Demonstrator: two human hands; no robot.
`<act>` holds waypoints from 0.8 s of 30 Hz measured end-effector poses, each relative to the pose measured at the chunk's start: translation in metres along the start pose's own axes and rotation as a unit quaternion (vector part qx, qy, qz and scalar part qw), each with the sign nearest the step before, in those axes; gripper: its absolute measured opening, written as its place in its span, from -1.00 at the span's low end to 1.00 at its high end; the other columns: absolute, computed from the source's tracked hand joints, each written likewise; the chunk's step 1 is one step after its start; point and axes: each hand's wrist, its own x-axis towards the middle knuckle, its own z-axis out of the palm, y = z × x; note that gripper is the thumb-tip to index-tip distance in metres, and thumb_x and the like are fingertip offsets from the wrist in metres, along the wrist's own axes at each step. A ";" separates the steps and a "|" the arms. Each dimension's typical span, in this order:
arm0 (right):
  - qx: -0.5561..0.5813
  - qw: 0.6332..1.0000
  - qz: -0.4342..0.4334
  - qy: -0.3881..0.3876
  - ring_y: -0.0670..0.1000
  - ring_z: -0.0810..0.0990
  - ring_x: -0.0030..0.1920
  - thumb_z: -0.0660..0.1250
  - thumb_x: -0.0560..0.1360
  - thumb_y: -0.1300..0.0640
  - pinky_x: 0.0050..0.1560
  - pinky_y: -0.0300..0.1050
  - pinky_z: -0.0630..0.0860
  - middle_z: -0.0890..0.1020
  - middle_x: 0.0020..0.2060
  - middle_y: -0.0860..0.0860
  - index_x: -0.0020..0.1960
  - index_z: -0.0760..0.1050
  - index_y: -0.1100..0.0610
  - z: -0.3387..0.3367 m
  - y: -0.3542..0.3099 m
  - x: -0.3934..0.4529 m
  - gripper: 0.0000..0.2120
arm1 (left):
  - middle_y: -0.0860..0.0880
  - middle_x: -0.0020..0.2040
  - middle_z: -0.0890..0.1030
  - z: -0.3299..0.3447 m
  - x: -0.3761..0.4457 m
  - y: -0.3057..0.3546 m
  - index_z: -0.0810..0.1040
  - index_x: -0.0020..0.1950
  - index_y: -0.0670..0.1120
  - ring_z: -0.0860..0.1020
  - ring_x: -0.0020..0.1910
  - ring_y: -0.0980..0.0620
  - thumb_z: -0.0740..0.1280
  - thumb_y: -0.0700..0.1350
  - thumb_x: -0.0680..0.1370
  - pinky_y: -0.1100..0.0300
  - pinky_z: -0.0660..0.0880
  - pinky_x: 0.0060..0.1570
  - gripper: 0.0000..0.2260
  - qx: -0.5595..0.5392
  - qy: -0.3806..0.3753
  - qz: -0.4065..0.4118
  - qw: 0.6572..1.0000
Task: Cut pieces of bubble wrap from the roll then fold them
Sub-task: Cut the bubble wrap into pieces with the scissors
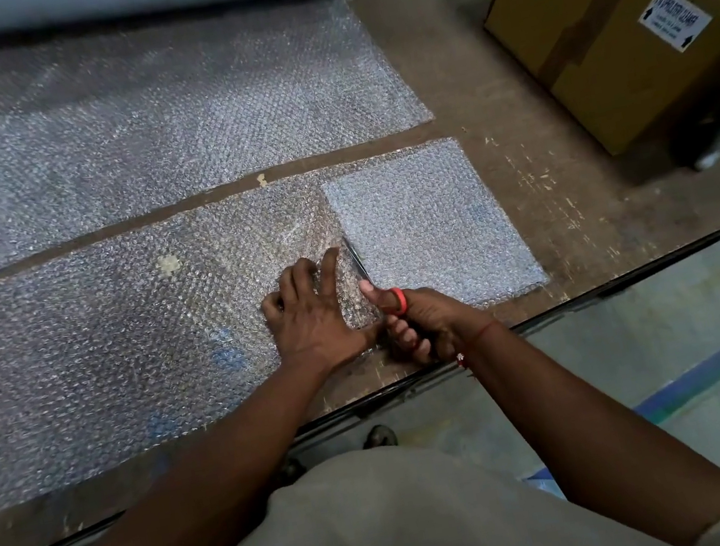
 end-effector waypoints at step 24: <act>-0.036 0.999 0.003 0.015 -0.15 0.25 -0.56 0.47 0.34 -0.49 -0.57 -0.37 0.12 0.31 -0.48 -0.11 -0.36 0.31 -0.02 0.000 -0.019 0.013 -0.40 | -0.08 0.54 0.17 0.000 -0.002 0.001 0.03 0.65 0.18 0.15 0.55 -0.17 0.15 0.70 0.27 -0.20 0.26 0.36 0.08 -0.002 0.006 0.001 1.000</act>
